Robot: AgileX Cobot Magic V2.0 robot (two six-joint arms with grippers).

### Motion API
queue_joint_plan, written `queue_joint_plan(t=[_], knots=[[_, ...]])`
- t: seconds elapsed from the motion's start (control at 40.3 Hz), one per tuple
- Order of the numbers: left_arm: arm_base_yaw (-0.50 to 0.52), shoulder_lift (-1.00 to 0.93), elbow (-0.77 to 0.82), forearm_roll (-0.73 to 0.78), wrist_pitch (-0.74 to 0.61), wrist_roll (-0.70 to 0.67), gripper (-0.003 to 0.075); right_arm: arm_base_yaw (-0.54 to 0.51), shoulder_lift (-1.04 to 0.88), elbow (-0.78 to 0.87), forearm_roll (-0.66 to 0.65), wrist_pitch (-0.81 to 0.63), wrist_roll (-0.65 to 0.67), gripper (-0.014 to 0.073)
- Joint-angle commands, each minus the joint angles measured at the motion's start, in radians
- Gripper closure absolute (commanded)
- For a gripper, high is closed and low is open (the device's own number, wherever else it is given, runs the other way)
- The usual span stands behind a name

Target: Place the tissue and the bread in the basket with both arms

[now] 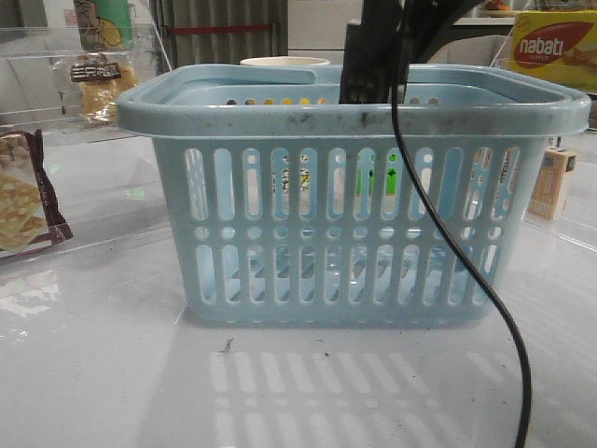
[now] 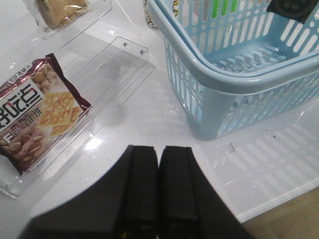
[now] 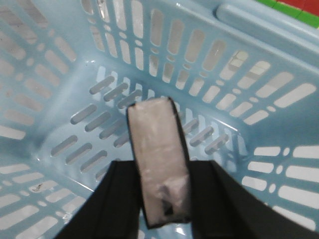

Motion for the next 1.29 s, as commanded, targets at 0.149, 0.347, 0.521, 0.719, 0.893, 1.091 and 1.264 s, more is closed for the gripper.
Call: queue_joint_plan(t=[0.149,0.347,0.521,0.719,0.893,1.091,1.264], knots=[[-0.006,0.004,-0.027,-0.010,-0.078,-0.002,0.0630,-0.002,-0.063,-0.035,-0.012,-0.092,-0.003,0.0022],[-0.006,0.004,-0.027,-0.010,-0.078,-0.002,0.0630,-0.002,-0.199,0.013,-0.019,-0.084,-0.048,0.0022],[-0.006,0.004,-0.027,-0.010,-0.078,-0.002,0.0630,-0.002,-0.378,0.169,-0.024,-0.136,-0.048,0.0022],[-0.006,0.004,-0.027,-0.010,-0.078,-0.002,0.0630,-0.002,-0.600,0.400,-0.034,-0.200,-0.048,0.0022],[-0.006,0.004,-0.027,-0.010,-0.078,-0.002,0.0630,-0.002,-0.780,0.588,-0.059,-0.242,-0.048,0.0022],[-0.006,0.004,-0.027,-0.010,-0.081,-0.002,0.0630,-0.002,-0.930,0.739,-0.067,-0.242,-0.048,0.0022],[-0.006,0.004,-0.027,-0.012,-0.086,-0.002,0.0630,-0.002,-0.978,0.776,-0.071,-0.229,-0.048,0.0022]])
